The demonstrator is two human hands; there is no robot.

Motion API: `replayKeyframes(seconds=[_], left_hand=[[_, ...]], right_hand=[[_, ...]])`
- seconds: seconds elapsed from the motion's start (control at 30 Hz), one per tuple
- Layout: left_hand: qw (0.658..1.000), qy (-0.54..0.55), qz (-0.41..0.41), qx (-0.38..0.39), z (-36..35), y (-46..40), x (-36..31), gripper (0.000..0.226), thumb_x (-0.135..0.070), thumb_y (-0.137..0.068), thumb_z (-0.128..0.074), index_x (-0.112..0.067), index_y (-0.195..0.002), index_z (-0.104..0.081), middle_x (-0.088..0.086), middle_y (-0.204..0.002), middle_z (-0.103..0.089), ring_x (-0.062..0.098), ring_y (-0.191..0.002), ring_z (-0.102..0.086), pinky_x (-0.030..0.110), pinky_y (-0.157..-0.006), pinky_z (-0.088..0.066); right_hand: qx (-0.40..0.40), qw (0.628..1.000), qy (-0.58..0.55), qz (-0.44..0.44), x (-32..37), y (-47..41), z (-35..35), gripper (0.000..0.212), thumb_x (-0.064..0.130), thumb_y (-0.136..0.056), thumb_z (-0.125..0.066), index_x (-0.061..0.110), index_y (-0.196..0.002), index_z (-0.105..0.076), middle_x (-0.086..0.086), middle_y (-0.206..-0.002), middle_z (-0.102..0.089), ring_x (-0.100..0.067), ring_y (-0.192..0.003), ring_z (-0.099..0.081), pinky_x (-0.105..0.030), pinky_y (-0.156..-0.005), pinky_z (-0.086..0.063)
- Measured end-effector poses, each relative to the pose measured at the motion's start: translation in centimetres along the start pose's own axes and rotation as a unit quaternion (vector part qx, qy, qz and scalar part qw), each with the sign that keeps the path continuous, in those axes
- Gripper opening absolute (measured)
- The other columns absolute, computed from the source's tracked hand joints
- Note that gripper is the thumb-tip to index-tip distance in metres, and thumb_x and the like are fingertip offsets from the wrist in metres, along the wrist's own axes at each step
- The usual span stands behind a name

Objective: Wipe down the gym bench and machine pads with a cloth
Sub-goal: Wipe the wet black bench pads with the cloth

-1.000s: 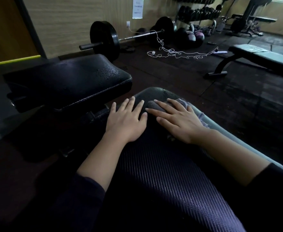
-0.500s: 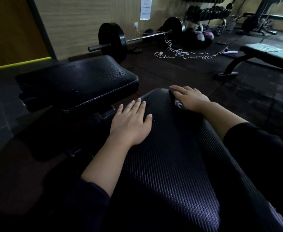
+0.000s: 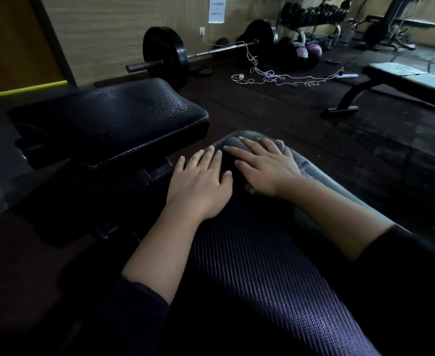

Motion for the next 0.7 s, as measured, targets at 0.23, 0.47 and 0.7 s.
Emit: replayKeyframes(seconds=[0.23, 0.47, 0.7], left_hand=[[1.0, 0.009, 0.001, 0.003, 0.3, 0.3, 0.1, 0.059, -0.047, -0.102, -0.015, -0.024, -0.155, -0.007, -0.008, -0.162, 0.001, 0.008, -0.148, 0.002, 0.038, -0.121, 0.002], [1.0, 0.021, -0.002, 0.002, 0.1, 0.2, 0.1, 0.059, -0.046, -0.102, -0.015, -0.023, -0.155, -0.007, -0.008, -0.162, 0.0, 0.009, -0.148, 0.002, 0.038, -0.121, 0.003], [1.0, 0.011, -0.005, 0.001, 0.0, -0.1, 0.0, 0.059, -0.046, -0.101, -0.016, -0.023, -0.155, -0.007, -0.007, -0.163, 0.001, 0.01, -0.148, 0.002, 0.039, -0.121, 0.002]], right_hand=[[-0.041, 0.998, -0.034, -0.032, -2.8, -5.3, 0.5, 0.044, 0.054, -0.096, -0.026, 0.058, -0.141, -0.025, 0.009, -0.158, -0.021, -0.025, -0.144, -0.016, -0.051, -0.115, -0.013], [0.002, 0.985, -0.092, -0.143, -8.4, -1.1, 0.6, 0.051, 0.055, -0.089, -0.022, 0.057, -0.141, -0.024, 0.005, -0.155, -0.025, -0.032, -0.14, -0.025, -0.05, -0.115, -0.019], [-0.016, 0.999, -0.02, -0.021, -1.4, 2.7, -0.1, 0.046, 0.042, -0.099, -0.022, 0.057, -0.143, -0.018, 0.018, -0.16, -0.005, -0.014, -0.146, 0.0, -0.049, -0.115, -0.004]])
Point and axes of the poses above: each hand's wrist, its own y-axis away from the middle knuckle, its own z-axis out of the back of the hand, x = y × z, the point moved 2 cm from there along -y, towards the middle knuckle
